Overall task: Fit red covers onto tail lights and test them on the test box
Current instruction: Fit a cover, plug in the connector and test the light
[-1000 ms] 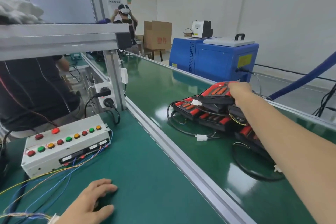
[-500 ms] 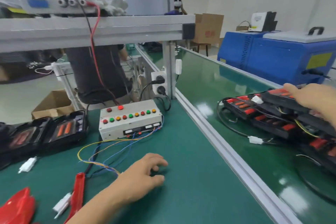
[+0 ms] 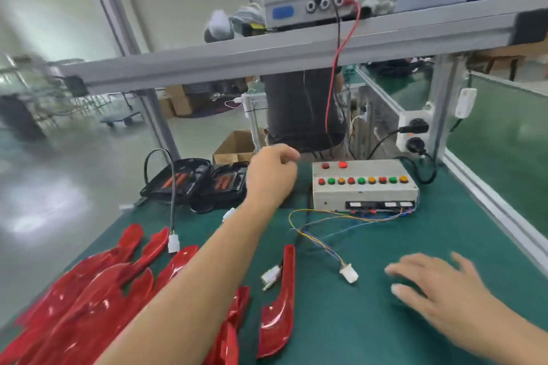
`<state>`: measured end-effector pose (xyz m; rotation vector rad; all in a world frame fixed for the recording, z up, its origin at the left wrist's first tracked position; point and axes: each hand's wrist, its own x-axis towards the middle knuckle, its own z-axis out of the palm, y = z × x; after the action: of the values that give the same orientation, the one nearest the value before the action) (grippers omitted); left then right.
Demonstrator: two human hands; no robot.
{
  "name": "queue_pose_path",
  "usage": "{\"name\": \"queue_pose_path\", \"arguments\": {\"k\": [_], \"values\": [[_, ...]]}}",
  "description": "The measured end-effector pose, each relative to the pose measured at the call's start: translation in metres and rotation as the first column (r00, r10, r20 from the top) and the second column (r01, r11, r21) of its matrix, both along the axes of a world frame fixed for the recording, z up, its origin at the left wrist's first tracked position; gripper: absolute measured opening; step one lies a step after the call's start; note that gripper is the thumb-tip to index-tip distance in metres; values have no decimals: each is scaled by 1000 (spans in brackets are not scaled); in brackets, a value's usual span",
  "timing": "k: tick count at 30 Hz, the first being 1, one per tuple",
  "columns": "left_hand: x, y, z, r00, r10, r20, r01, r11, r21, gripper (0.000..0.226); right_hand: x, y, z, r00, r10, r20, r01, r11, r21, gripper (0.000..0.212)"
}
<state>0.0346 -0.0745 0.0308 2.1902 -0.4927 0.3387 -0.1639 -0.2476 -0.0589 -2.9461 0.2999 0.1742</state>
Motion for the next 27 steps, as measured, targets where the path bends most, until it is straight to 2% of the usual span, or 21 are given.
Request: {"name": "queue_pose_path", "arguments": {"k": [2, 4, 6, 9, 12, 14, 15, 17, 19, 21, 24, 26, 27], "values": [[31, 25, 2, 989, 136, 63, -147, 958, 245, 35, 5, 10, -2, 995, -2, -97, 1, 1000, -7, 39], [54, 46, -7, 973, 217, 78, -226, 839, 495, 40, 9, 12, -4, 996, -9, -92, 6, 1000, -31, 41], [70, 60, -21, 957, 288, 45, -260, 773, 579, 41, 9, 14, -2, 996, -33, -87, 30, 999, -39, 43], [90, 81, -34, 921, 382, 80, -359, 749, 557, 46, 9, 15, -5, 993, -42, -115, 31, 995, -100, 49], [108, 109, -35, 893, 440, 95, -438, 804, 402, 47, 7, 14, -8, 999, 6, -46, -13, 988, -153, 56], [119, 127, -33, 884, 464, 55, -453, 822, 346, 45, 10, 17, -6, 999, 41, -4, -41, 969, -244, 77], [124, 136, -31, 877, 477, 54, -462, 807, 367, 46, 8, 14, -8, 998, 35, 48, -21, 965, -263, 85], [134, 149, -27, 847, 521, 109, -512, 742, 432, 48, 6, 12, -25, 974, 24, 225, 26, 976, -217, 85], [140, 160, -21, 775, 609, 172, -612, 652, 448, 57, 7, 15, -32, 944, 30, 328, 44, 975, -216, 84], [144, 173, -16, 694, 718, 60, -675, 619, 401, 77, 8, 15, -33, 941, 45, 335, 33, 974, -223, 83], [150, 193, -18, 609, 741, -284, -689, 671, 272, 100, 6, 15, -32, 957, 35, 289, 17, 984, -177, 83], [153, 199, -21, 603, 675, -424, -671, 717, 188, 91, 6, 16, -32, 952, 36, 304, 21, 983, -183, 83], [154, 200, -25, 620, 619, -482, -641, 754, 145, 73, 6, 17, -30, 951, 34, 307, 23, 983, -181, 83]]}}
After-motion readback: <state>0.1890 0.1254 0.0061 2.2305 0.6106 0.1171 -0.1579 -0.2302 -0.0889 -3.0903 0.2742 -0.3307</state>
